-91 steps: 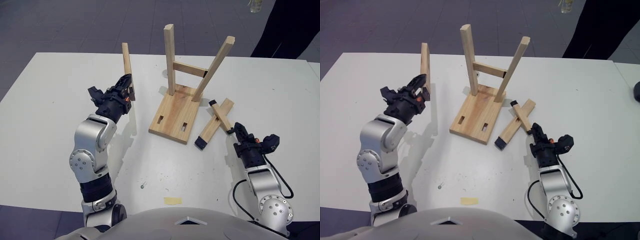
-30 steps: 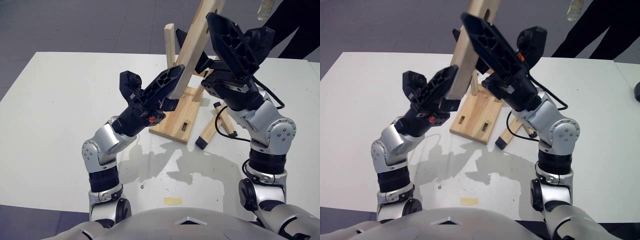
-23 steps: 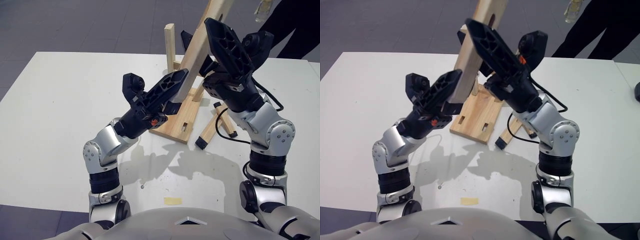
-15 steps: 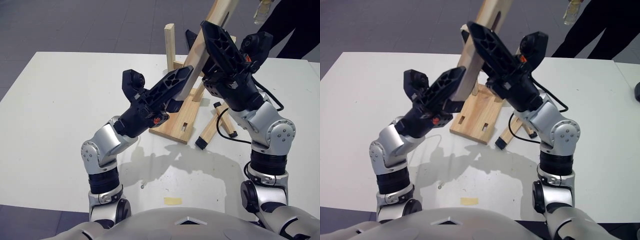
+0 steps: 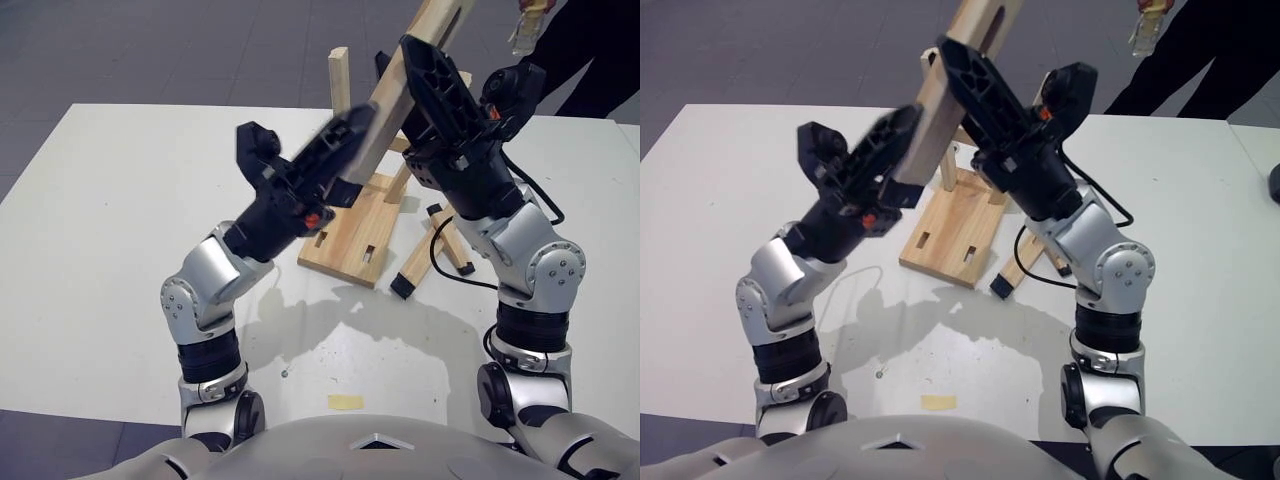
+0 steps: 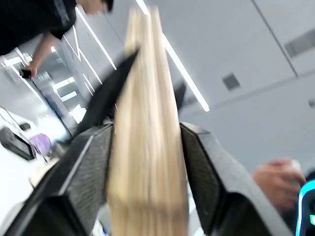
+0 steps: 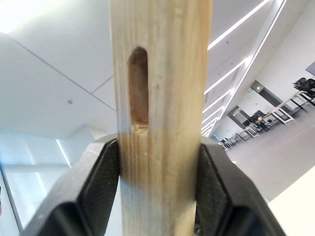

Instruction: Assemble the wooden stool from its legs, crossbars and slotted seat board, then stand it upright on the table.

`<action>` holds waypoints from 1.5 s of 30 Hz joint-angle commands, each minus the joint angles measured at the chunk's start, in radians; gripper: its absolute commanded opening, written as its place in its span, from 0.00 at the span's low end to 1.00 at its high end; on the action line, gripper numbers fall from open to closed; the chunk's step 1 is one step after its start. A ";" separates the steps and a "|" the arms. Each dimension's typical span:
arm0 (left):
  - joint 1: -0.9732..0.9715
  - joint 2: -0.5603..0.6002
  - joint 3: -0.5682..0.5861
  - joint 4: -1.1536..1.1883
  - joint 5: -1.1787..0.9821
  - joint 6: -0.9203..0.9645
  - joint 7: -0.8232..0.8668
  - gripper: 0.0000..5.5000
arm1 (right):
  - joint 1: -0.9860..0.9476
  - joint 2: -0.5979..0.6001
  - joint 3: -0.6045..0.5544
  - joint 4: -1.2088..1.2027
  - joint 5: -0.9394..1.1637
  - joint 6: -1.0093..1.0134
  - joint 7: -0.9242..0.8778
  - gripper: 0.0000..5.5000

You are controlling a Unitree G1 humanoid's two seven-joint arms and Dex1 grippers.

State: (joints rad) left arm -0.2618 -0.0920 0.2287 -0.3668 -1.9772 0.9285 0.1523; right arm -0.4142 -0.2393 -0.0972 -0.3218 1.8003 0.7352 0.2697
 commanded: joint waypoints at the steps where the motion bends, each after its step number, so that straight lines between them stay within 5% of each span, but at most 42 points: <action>1: 0.051 -0.090 0.002 0.001 0.005 -0.010 0.004 0.58 | 0.004 0.013 0.006 -0.032 -0.011 -0.011 -0.030 0.38; 7: 0.006 0.040 0.056 0.019 0.005 0.004 0.004 0.78 | 0.027 0.033 -0.003 -0.056 -0.051 -0.051 -0.085 0.38; 11: -0.074 0.343 0.088 -0.012 0.039 0.032 0.005 0.91 | 0.072 0.019 -0.009 -0.078 -0.134 -0.077 -0.186 0.37; 15: -0.124 0.579 -0.001 -0.161 0.353 0.102 -0.199 0.98 | 0.113 -0.008 0.032 -0.139 -0.254 -0.063 -0.251 0.37; 23: -0.060 0.589 -0.183 -0.215 0.637 0.024 -0.404 0.98 | 0.109 0.027 0.086 -0.185 -0.366 -0.074 -0.308 0.37; 45: -0.025 0.642 -0.268 -0.236 0.988 -0.100 -0.589 0.28 | 0.145 0.029 0.134 -0.186 -0.430 -0.054 -0.284 0.37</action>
State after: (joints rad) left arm -0.2872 0.5417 -0.0223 -0.5848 -1.0288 0.8472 -0.4185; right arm -0.2671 -0.2084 0.0320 -0.5004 1.3909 0.6707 -0.0210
